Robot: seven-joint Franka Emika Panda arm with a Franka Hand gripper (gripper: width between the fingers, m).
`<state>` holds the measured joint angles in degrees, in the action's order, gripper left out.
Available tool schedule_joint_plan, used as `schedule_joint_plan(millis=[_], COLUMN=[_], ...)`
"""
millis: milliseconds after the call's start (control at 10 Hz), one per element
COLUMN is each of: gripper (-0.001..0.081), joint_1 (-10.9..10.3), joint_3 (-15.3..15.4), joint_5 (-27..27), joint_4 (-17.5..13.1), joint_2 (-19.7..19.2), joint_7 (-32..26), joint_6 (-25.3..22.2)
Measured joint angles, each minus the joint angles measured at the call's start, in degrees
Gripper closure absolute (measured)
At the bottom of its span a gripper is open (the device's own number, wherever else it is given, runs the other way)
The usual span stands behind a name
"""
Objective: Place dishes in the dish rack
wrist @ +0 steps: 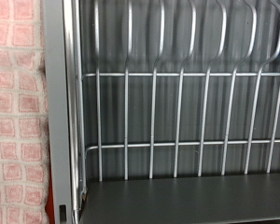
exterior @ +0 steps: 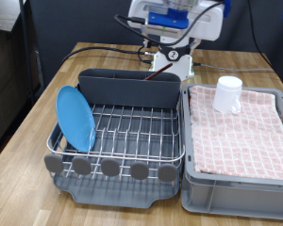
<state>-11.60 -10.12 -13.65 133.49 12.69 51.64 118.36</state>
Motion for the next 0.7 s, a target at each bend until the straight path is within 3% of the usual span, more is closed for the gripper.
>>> schedule_joint_plan(millis=[300,700], gripper=[0.0003,0.0003], joint_1=[-0.1,-1.9], joint_3=[-0.2,3.4], joint_5=[0.2,3.8], joint_4=[-0.5,-3.1], joint_2=[-0.1,0.9], joint_7=[-1.9,-0.4], joint_6=[-0.6,-5.1])
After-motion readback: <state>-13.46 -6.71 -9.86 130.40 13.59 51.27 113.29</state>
